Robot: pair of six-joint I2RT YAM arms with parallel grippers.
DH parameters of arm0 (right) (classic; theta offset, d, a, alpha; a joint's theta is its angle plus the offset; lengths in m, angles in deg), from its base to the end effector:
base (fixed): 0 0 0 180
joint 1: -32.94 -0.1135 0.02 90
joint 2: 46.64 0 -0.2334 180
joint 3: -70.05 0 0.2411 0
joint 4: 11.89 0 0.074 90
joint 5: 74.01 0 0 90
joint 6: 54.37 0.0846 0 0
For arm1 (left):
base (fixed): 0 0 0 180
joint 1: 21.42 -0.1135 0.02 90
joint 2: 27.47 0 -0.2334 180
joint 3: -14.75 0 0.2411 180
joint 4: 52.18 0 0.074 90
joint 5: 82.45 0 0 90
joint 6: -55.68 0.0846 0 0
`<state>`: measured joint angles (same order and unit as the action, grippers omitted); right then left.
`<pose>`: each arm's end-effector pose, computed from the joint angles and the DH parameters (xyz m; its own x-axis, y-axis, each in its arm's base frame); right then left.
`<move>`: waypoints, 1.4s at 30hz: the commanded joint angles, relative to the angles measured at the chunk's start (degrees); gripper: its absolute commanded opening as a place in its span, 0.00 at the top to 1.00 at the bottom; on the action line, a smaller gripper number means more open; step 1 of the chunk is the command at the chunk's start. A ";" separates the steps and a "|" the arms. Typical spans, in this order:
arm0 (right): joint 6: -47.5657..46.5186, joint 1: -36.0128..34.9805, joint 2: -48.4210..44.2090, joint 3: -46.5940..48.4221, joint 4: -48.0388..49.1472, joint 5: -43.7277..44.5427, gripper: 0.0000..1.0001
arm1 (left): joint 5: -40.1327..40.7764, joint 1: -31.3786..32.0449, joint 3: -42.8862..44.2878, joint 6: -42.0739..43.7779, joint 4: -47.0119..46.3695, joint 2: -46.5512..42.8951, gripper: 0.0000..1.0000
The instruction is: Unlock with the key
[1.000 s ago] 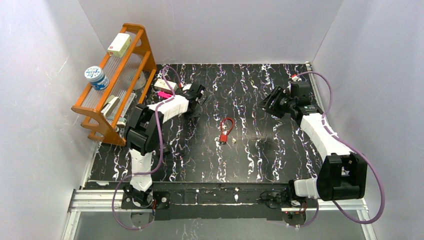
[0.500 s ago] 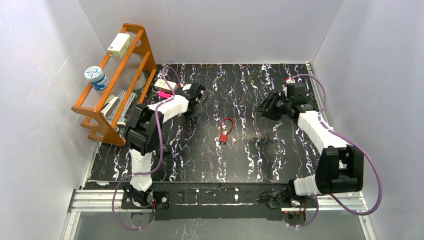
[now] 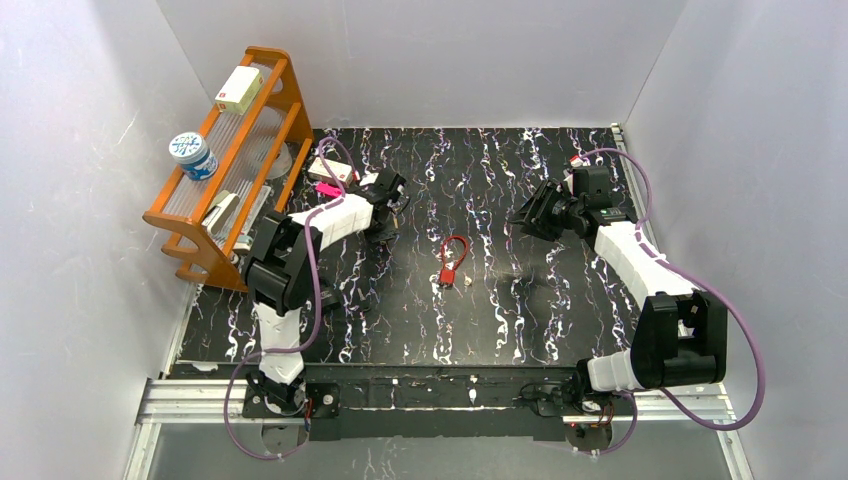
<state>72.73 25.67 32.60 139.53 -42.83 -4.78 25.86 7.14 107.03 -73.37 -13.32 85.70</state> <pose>0.3237 0.0715 0.2021 -0.7482 0.4731 -0.4652 0.0831 0.7624 0.6418 0.3771 -0.1750 0.1088 -0.7876 -0.2523 -0.5622 -0.2335 0.9665 -0.1066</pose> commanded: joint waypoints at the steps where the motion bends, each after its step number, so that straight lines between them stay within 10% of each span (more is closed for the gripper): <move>1: -0.85 -0.47 0.04 2.48 1.18 -0.26 0.47 | -1.22 -0.26 -2.04 -1.64 3.42 -2.23 0.78; 17: -0.72 -0.92 0.45 3.05 1.35 -0.75 0.47 | 0.00 -0.26 -2.53 -2.24 3.98 -4.03 0.97; 23: -0.70 -1.20 0.52 3.10 1.55 -1.00 0.47 | 0.27 -0.26 -3.02 -2.34 4.04 -4.21 0.66; 27: -0.63 -1.28 0.56 3.59 0.56 -0.38 0.48 | 0.85 -0.26 -3.51 -2.86 4.35 -4.94 0.62; 42: -0.71 -1.60 1.17 5.47 -1.39 -0.07 0.49 | 1.73 -0.26 -3.91 -2.75 4.50 -6.06 0.88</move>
<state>72.76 24.49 33.36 141.84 -43.86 -4.32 25.51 6.83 103.77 -76.12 -10.85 82.90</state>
